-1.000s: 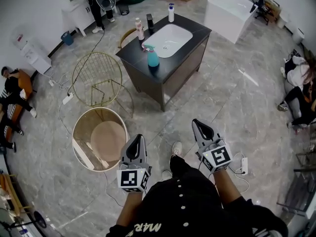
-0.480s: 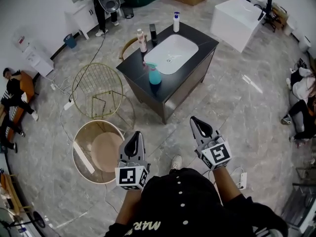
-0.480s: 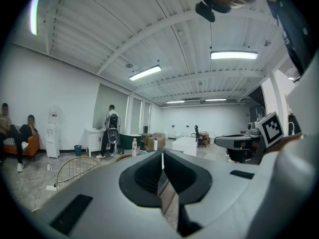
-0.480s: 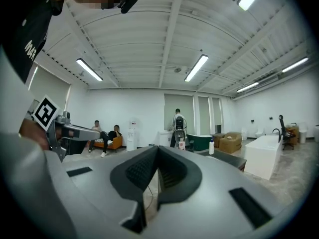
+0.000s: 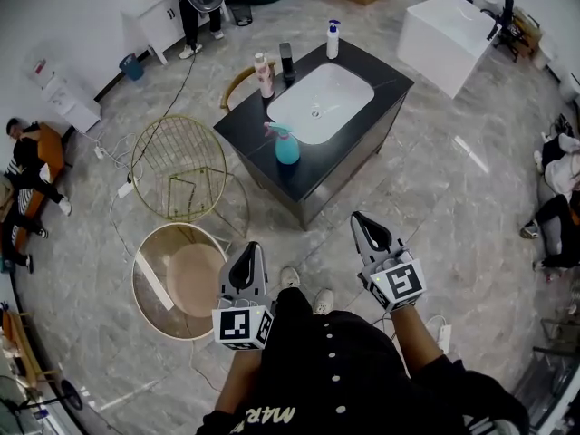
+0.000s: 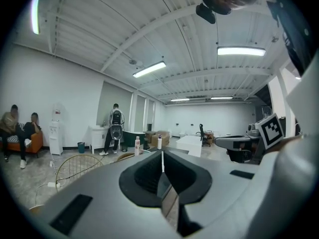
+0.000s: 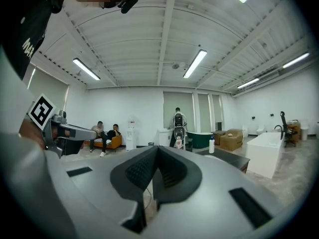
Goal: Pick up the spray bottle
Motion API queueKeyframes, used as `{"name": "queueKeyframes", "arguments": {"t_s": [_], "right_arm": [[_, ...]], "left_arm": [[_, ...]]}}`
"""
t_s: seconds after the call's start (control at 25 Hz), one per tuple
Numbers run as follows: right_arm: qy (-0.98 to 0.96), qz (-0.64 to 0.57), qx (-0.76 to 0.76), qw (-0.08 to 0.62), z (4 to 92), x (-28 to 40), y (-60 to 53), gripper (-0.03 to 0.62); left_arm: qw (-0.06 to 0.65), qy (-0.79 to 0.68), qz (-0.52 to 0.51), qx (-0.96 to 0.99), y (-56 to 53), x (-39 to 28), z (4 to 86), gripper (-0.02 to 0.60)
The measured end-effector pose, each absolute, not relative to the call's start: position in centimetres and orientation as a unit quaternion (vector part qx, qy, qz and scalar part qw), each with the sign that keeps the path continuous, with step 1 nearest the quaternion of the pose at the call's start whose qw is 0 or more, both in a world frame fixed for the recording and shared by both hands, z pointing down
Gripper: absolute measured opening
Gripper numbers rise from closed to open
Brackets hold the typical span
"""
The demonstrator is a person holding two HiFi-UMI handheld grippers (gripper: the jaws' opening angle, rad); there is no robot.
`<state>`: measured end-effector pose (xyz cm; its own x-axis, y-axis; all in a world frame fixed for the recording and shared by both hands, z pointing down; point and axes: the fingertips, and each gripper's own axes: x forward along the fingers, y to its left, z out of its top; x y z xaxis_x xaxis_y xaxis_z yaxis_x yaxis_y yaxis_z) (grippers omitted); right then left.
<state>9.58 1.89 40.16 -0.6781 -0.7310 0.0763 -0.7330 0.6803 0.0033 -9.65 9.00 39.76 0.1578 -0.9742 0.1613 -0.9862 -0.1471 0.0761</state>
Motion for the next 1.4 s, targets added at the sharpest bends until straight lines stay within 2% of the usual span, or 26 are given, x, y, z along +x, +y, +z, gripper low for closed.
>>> {"name": "queueKeyframes", "arguments": {"t_s": [0.44,0.8,1.4], "right_arm": [[-0.917,0.012,0.397,0.045,41.1,7.3,-7.0,-0.005],[-0.914,0.001,0.404,0.043,39.3,3.6,-16.4,-0.005],[-0.909,-0.004,0.411,0.065,40.5,0.1,-23.7,-0.005]], "left_arm": [[0.091,-0.637,0.038,0.765,-1.3,-11.8,41.4,0.020],[0.076,-0.624,0.032,0.777,-11.2,-15.4,39.5,0.020],[0.104,-0.591,0.036,0.799,-18.4,-18.0,40.9,0.020]]}}
